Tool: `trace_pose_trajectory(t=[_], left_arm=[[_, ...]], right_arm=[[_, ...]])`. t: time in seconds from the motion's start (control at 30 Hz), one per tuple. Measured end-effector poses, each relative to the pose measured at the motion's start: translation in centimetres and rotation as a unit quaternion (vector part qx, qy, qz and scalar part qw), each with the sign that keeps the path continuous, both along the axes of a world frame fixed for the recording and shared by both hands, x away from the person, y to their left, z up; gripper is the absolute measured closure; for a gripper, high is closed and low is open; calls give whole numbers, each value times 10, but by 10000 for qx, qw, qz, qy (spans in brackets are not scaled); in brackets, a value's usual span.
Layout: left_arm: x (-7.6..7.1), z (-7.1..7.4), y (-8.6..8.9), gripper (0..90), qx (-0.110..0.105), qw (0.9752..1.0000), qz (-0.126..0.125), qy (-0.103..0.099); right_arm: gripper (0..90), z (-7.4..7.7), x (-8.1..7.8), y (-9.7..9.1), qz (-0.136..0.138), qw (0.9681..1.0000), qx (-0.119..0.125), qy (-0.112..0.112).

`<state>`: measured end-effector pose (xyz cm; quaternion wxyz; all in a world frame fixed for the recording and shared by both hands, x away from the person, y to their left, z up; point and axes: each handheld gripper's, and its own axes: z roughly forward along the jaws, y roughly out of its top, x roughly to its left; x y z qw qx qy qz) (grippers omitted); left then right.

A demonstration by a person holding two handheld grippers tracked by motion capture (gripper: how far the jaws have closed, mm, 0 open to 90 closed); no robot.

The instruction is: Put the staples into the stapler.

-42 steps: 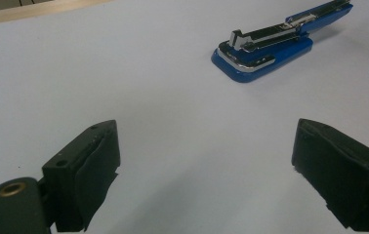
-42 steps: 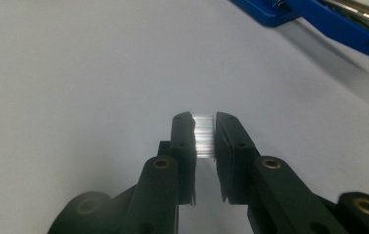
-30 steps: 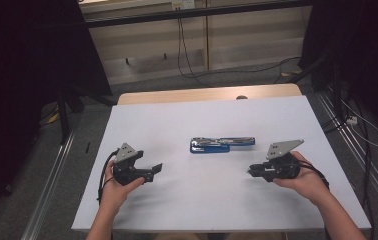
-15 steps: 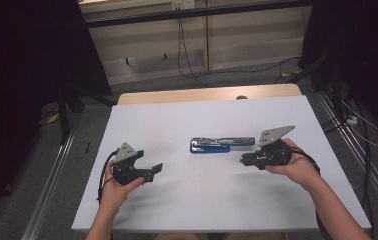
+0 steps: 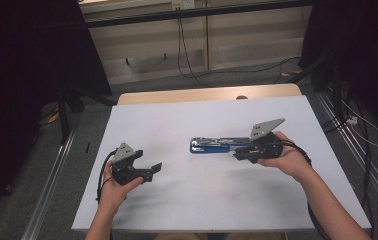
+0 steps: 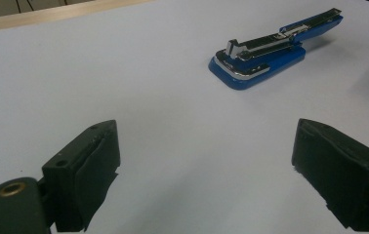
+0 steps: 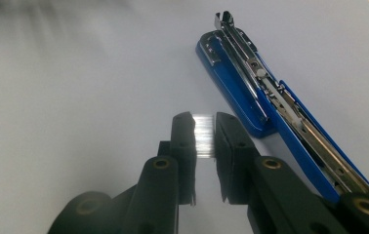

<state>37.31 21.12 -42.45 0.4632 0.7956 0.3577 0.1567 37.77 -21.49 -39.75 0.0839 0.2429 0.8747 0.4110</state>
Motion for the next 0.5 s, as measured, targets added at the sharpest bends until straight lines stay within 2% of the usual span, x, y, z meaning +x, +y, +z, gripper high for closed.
trace_pose_trajectory(t=[0.5], left_arm=[[0, -1, 0, 108, 20, 10000, -20, 17]], right_arm=[[799, 7, 14, 9, 153, 9998, 48, -81]])
